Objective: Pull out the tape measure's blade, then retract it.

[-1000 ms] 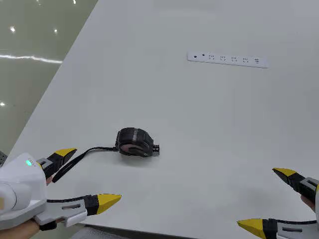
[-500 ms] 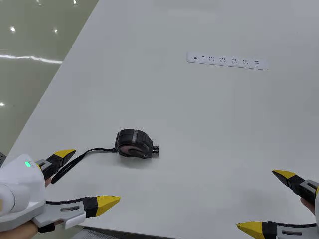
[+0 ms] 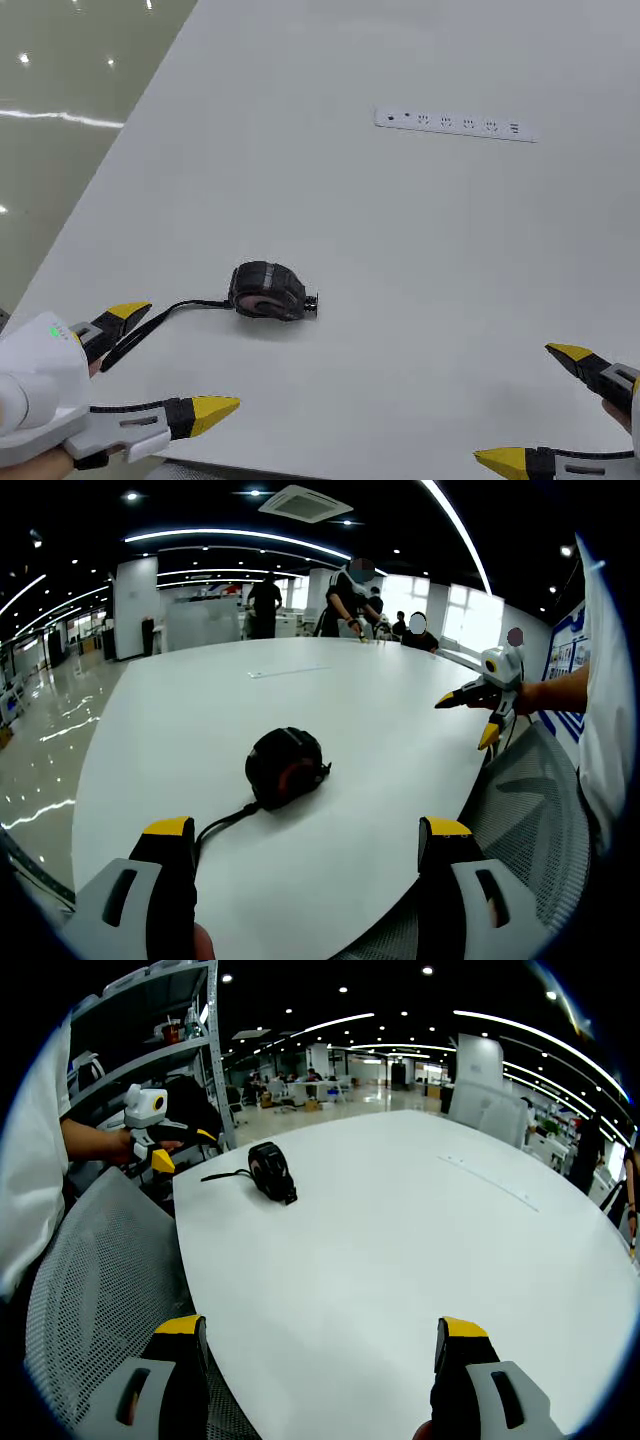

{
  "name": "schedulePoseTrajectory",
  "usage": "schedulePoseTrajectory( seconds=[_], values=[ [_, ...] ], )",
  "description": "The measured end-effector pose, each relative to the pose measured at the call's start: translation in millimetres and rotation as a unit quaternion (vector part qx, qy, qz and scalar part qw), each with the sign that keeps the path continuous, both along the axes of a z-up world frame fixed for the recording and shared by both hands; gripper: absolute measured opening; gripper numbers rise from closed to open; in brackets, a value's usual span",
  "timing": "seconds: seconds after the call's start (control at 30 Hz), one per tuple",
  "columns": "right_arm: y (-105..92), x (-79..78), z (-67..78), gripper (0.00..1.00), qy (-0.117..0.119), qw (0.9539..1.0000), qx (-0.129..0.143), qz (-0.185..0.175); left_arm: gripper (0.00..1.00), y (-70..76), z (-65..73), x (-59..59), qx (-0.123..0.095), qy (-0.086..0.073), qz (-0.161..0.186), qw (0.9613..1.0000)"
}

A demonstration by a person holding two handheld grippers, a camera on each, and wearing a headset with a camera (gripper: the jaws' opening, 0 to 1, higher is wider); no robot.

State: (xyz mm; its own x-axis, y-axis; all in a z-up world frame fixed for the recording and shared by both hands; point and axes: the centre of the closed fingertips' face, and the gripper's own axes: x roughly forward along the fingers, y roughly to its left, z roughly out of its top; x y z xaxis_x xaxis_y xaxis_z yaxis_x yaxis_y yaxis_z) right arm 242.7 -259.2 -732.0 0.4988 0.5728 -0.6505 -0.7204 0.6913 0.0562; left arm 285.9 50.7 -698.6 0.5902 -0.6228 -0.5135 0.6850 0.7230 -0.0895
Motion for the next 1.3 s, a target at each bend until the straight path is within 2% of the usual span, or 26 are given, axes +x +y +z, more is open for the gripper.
schedulePoseTrajectory(
  seconds=[0.67,1.07,1.3],
  values=[
    [1.0,2.9,-1.6,0.94,0.0,1.0,0.002,0.002,0.89,-5.9,-0.7,2.6,0.0,0.003,-0.011,0.9999],
    [3.3,6.0,-5.3,0.94,0.004,1.0,0.005,0.005,0.89,-14.9,-0.8,13.8,0.002,0.0,-0.027,0.9996],
    [10.6,16.5,-3.5,0.94,0.0,0.9998,0.007,0.017,0.89,-24.7,-4.2,18.7,0.008,-0.002,-0.049,0.9987]
  ],
)
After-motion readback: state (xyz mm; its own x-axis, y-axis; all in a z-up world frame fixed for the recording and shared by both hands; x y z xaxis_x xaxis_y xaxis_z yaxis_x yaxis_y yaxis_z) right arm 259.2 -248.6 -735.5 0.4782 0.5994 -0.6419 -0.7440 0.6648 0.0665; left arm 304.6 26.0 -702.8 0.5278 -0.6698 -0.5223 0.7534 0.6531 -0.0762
